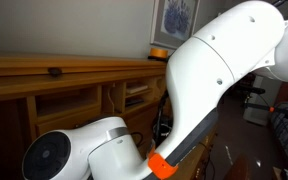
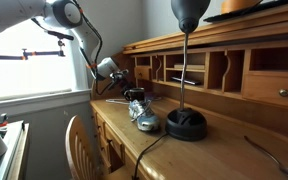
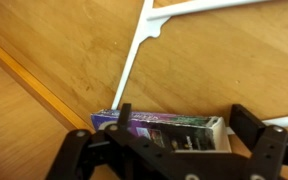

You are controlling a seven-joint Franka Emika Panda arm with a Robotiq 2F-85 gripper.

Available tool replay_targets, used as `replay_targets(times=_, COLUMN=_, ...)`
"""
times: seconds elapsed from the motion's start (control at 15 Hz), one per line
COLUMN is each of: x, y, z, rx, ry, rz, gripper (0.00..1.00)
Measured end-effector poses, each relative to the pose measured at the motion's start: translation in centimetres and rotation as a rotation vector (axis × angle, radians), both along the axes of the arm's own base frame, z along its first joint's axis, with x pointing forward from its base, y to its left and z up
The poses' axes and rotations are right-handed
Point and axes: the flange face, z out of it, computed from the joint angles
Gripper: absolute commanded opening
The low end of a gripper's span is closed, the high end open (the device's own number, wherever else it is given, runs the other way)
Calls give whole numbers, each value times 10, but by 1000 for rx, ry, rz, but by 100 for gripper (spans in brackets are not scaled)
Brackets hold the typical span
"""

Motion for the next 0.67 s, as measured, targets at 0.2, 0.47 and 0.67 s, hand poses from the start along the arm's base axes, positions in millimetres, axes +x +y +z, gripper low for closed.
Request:
replay_targets(times=0.2, x=3, y=-1, z=-1, rx=0, ry=-5, rz=-3, gripper=100)
replay_targets(times=0.47, x=6, y=-1, z=-5, rx=1, ry=-7, rz=-6, gripper=100)
replay_targets(times=0.67, x=9, y=-1, z=-11, rx=2, ry=-7, rz=-11, gripper=100)
